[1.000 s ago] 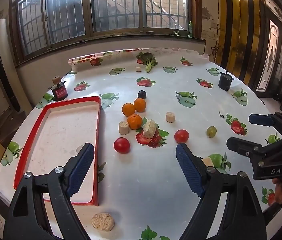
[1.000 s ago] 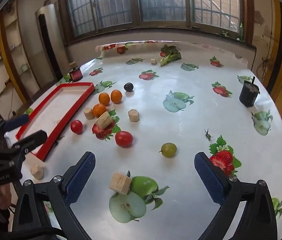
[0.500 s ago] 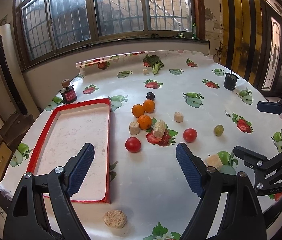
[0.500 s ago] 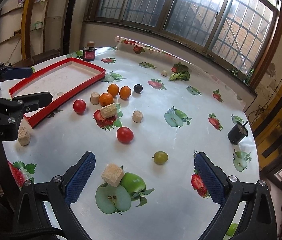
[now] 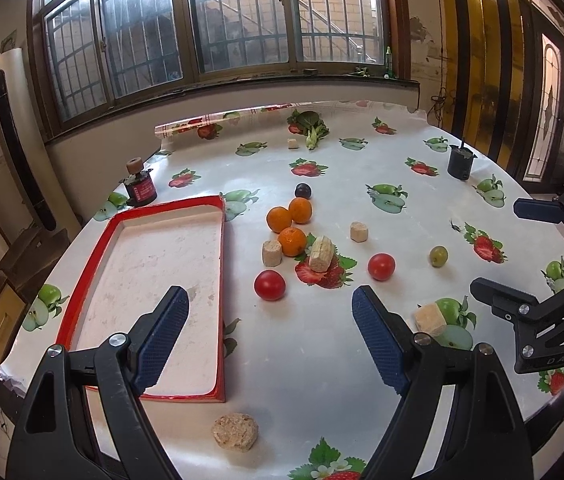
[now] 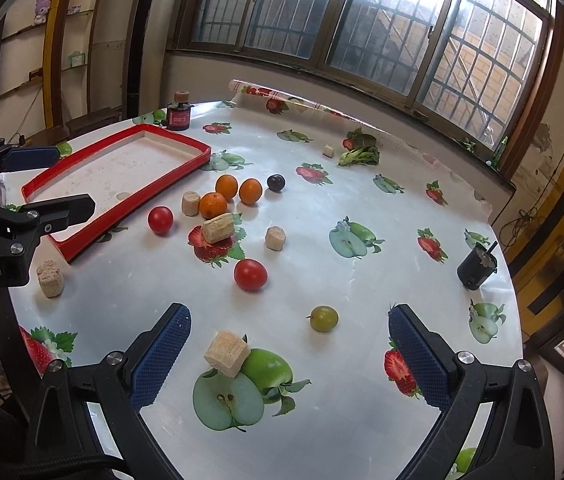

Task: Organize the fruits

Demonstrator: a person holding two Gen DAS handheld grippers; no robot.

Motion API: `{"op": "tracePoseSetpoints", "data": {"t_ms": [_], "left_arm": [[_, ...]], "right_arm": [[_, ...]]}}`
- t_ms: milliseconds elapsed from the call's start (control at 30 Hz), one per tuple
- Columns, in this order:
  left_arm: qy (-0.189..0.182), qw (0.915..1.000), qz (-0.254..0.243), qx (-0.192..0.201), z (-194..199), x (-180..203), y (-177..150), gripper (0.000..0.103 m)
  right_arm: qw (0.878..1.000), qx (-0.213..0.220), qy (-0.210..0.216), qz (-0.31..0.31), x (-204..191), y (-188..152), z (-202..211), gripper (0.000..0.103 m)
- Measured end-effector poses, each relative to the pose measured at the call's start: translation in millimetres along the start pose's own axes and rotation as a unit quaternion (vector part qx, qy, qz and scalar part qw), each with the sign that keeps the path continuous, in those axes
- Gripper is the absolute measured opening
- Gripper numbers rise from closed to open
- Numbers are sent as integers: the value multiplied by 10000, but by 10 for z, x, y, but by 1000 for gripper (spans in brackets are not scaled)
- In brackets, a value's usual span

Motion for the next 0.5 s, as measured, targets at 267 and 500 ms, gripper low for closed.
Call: {"op": "tracePoseSetpoints", "data": {"t_ms": [267,500], "left_arm": [[-31,10000,-9,-40,-9,18,-15,84],[-49,10000,-4,-57,3,29,-38,84]], "right_arm": [[10000,13,10,-86,22,-20,-7,101],[10000,11,-2,-88,24,-23,-8,101]]}}
Point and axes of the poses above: each gripper's, at about its wrist camera, not at the fingertips, and z roughly against the way its jaws point, x to its right, y to its top, the point moved 7 cm from there along -z, roughly the way its jaws point
